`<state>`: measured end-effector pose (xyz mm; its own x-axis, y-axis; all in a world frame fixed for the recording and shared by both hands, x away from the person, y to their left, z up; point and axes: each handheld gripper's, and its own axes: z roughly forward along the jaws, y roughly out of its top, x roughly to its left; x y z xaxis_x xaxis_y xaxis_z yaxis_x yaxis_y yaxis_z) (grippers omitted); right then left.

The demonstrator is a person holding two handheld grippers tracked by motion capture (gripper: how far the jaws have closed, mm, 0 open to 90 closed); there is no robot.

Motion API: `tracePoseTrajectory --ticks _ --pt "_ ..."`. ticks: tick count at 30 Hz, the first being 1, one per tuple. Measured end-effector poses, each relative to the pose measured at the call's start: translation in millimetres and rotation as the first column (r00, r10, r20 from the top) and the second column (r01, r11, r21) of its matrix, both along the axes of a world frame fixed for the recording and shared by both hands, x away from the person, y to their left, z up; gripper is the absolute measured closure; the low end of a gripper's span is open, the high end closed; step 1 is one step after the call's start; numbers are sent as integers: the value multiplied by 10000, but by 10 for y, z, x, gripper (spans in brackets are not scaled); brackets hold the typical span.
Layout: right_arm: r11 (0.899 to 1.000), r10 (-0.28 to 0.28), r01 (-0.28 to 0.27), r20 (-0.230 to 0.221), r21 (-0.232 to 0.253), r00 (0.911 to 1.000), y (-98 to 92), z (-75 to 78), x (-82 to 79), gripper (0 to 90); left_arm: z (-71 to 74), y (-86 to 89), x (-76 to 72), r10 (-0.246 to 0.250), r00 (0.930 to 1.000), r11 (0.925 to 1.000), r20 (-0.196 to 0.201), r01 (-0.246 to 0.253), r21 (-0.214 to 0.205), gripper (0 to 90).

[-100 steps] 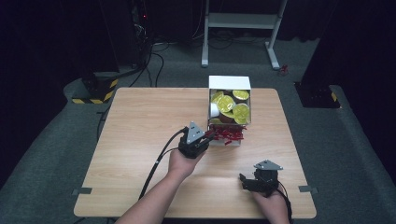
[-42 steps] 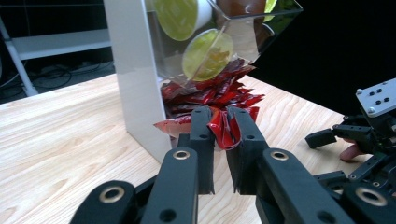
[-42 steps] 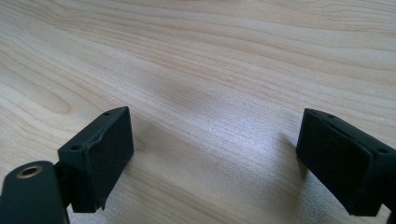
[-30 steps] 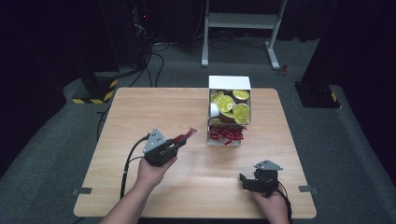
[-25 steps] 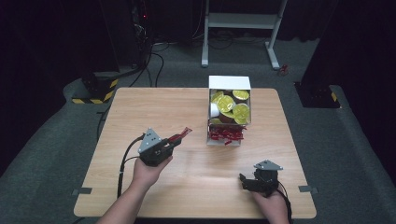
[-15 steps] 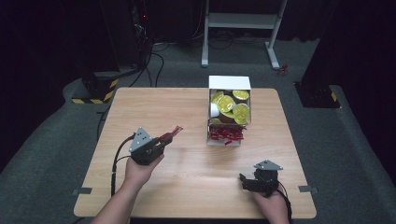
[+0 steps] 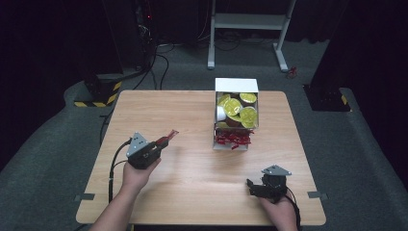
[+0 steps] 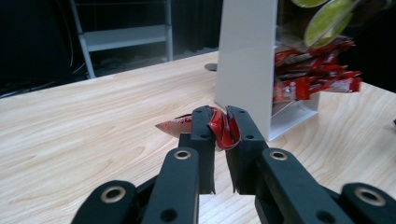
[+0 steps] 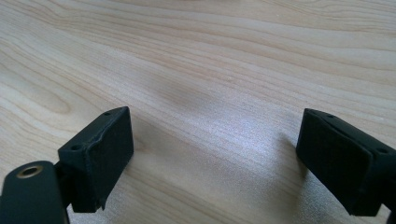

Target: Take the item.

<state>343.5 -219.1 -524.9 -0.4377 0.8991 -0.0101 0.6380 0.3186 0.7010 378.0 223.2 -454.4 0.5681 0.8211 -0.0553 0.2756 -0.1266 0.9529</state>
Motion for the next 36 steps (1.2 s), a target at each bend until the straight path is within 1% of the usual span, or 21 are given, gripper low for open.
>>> tracePoseTrajectory --ticks 1,3,5,7,10,14,17,22,26,31,35,36 --pt "10000 0 0 2 -5 10000 0 0 0 108 -11 19 13 62 10000 10000 8 -62 9 818" --pt "10000 -4 4 2 0 10000 0 0 0 110 -41 57 34 181 9998 9998 -14 -182 -119 818" --pt "10000 -38 38 -16 21 10000 2 1 -2 111 -65 90 57 257 9996 9997 -62 -257 -31 819" --pt "10000 -27 27 -7 14 10000 1 0 -1 111 -81 130 85 364 9993 9992 -82 -366 -178 819" --pt "10000 -28 28 -7 14 10000 1 0 -1 111 -127 178 119 529 9985 9982 -169 -533 -257 819" --pt "10000 -35 35 -8 16 10000 1 0 -2 112 -232 220 178 825 9952 9963 -529 -836 -198 818" --pt "10000 -27 27 22 -3 10000 0 0 0 114 -290 245 220 999 9914 9944 -849 -1025 -263 818" --pt "10000 -81 81 16 8 10000 0 2 -1 120 -347 234 271 1196 9875 9922 -1028 -1225 -226 817" --pt "10000 -80 80 16 7 10000 0 2 -1 120 -402 223 306 1352 9829 9907 -1249 -1363 -4 815" --pt "10000 -72 72 27 -6 10000 -1 1 -1 120 -464 173 333 1472 9812 9890 -1250 -1446 298 808" --pt "10000 -64 64 51 -26 10000 -1 1 -2 123 -497 137 350 1551 9784 9876 -1364 -1500 467 801" --pt "10000 -66 66 51 -26 10000 -1 1 -3 123 -506 137 356 1569 9767 9870 -1466 -1499 578 799"
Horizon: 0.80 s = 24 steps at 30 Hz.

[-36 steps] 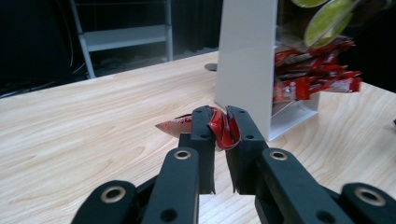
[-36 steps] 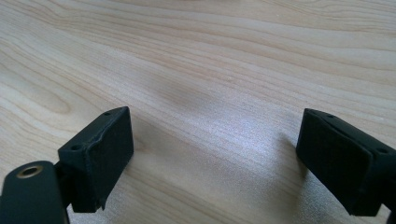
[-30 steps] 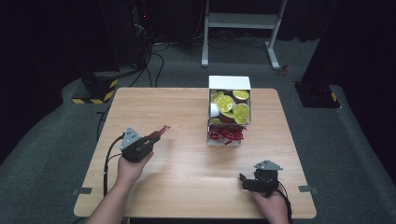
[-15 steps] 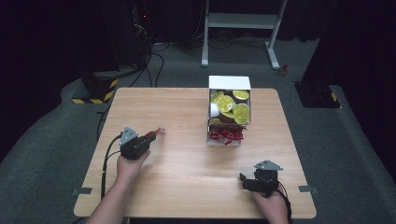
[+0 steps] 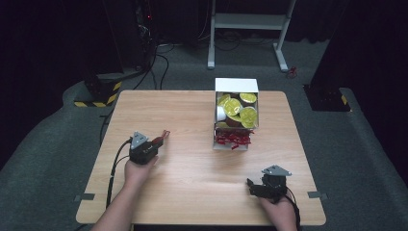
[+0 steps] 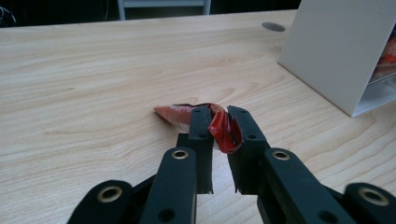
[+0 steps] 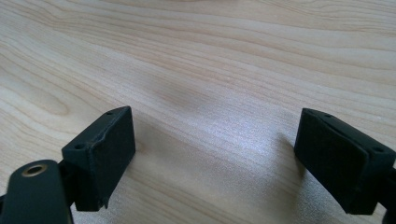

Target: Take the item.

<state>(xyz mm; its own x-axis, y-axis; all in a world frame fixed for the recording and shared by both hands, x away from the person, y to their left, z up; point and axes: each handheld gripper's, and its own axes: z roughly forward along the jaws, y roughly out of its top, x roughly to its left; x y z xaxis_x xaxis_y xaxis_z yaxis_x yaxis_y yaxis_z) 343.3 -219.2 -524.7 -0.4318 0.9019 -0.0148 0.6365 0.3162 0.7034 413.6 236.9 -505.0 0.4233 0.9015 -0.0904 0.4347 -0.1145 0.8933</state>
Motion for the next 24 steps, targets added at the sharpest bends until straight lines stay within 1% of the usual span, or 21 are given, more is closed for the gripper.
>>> tracePoseTrajectory --ticks 4,6,9,10,12,14,18,22,24 --pt "10000 -16 16 -14 12 10000 2 1 -2 124 -45 2 29 128 9992 9996 -375 -119 238 790" --pt "10000 -16 16 -11 11 10000 2 1 -2 124 -60 -3 38 202 9984 9994 -537 -188 274 786" --pt "10000 -16 16 -9 11 10000 2 1 -3 125 -75 -8 50 299 9967 9983 -748 -261 512 783" --pt "10000 -20 20 -6 4 10000 2 1 -3 125 -83 -14 54 322 9959 9983 -847 -280 504 781" --pt "10000 -47 47 -20 18 10000 4 1 -5 125 -101 -18 72 382 9950 9974 -927 -323 639 780" --pt "10000 -50 50 -18 17 10000 4 1 -6 126 -120 -31 116 366 9914 9949 -1259 -243 978 778" --pt "10000 -88 88 -17 21 10000 7 1 -7 127 -175 -64 164 294 9883 9917 -1496 -101 1281 772" --pt "10000 -89 89 -17 22 10000 7 1 -7 127 -178 -81 173 342 9865 9913 -1600 -131 1306 762" --pt "10000 -86 86 -16 24 10000 7 1 -8 128 -185 -85 182 365 9856 9902 -1652 -134 1388 755"
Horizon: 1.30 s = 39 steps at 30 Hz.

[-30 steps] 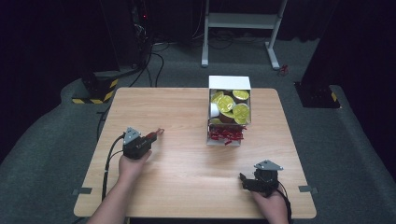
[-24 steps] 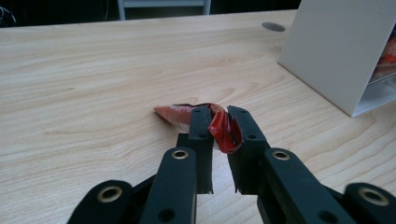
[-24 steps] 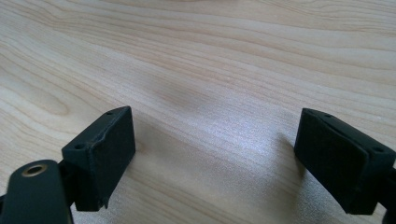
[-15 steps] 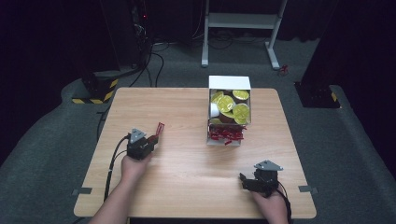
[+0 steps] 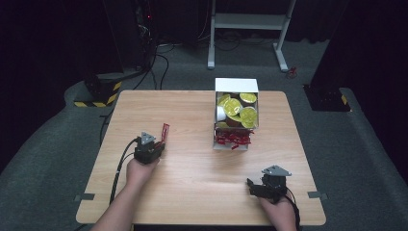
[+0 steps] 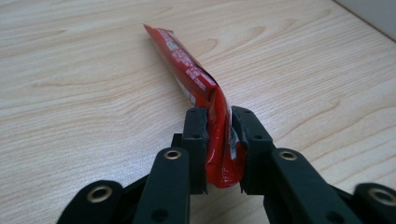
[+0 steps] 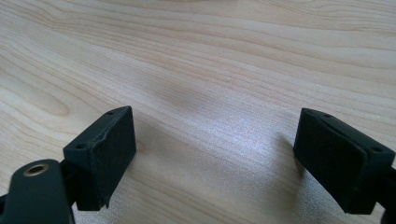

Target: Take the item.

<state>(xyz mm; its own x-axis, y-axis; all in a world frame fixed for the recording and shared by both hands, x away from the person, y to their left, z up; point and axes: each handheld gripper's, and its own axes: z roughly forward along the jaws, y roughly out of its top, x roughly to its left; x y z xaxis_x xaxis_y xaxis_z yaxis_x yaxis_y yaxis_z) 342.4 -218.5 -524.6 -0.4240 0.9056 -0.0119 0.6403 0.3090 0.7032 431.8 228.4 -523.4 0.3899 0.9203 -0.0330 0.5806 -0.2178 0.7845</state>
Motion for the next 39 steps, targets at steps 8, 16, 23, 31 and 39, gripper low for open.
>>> tracePoseTrajectory --ticks 8,16,23,31,39 --pt "10000 1 -1 2 3 10000 0 0 -1 130 -6 -15 7 -4 10000 9998 -76 6 191 730" --pt "10000 3 -3 0 3 10000 -1 0 -1 130 12 -6 10 58 9999 10000 -153 -59 -39 530" --pt "10000 2 -2 1 2 10000 0 0 -1 130 84 -21 -28 -51 9998 9998 167 54 -208 451" --pt "10000 4 -4 -1 3 10000 -1 0 -1 130 199 -10 -85 21 9983 9986 584 9 -525 404" --pt "10000 5 -5 -3 5 10000 -1 1 -1 130 325 6 -169 -102 9956 9974 930 168 -702 468"
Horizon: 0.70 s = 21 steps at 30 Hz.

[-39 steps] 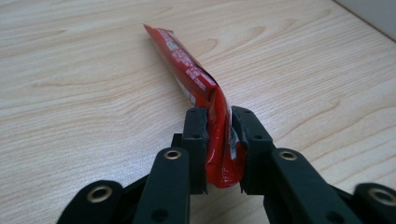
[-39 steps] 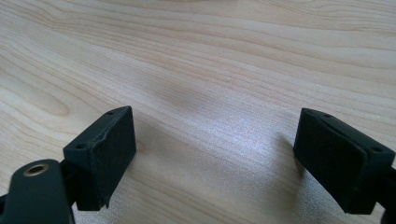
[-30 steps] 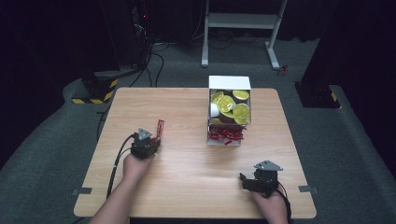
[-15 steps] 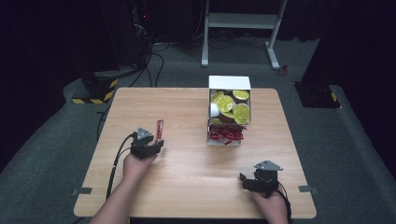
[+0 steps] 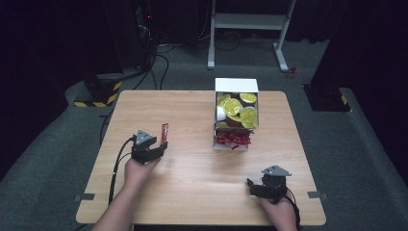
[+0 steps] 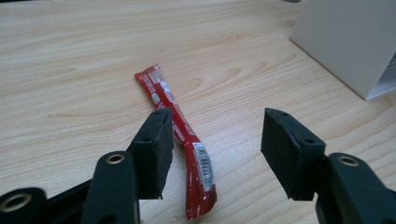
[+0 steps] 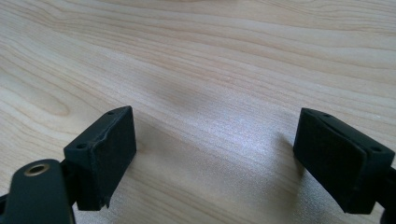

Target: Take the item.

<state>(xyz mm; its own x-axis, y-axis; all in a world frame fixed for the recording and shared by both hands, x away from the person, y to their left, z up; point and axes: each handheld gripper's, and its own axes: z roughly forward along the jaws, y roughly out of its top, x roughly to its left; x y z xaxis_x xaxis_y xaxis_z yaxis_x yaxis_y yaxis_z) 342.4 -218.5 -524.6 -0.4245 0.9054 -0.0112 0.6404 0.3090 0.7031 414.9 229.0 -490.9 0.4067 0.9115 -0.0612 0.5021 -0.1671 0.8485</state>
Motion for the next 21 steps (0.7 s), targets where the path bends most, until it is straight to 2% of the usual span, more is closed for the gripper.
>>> tracePoseTrajectory --ticks 2,8,11,16,21 --pt "10000 0 0 -1 1 10000 0 0 0 130 23 4 -3 15 10000 10000 -79 -16 -66 474" --pt "10000 22 -22 6 -2 10000 -2 0 -2 131 110 -1 -38 -139 9997 9999 -177 138 -72 417" --pt "10000 24 -24 8 -5 10000 -2 0 -2 131 125 20 -58 -349 9979 9994 -546 344 -85 361" --pt "10000 24 -24 9 -4 10000 -2 0 -1 131 147 95 -186 -418 9978 9991 -513 413 -111 322" --pt "10000 24 -24 5 -4 10000 -2 0 -2 131 149 179 -319 -615 9962 9973 -618 588 -434 318"
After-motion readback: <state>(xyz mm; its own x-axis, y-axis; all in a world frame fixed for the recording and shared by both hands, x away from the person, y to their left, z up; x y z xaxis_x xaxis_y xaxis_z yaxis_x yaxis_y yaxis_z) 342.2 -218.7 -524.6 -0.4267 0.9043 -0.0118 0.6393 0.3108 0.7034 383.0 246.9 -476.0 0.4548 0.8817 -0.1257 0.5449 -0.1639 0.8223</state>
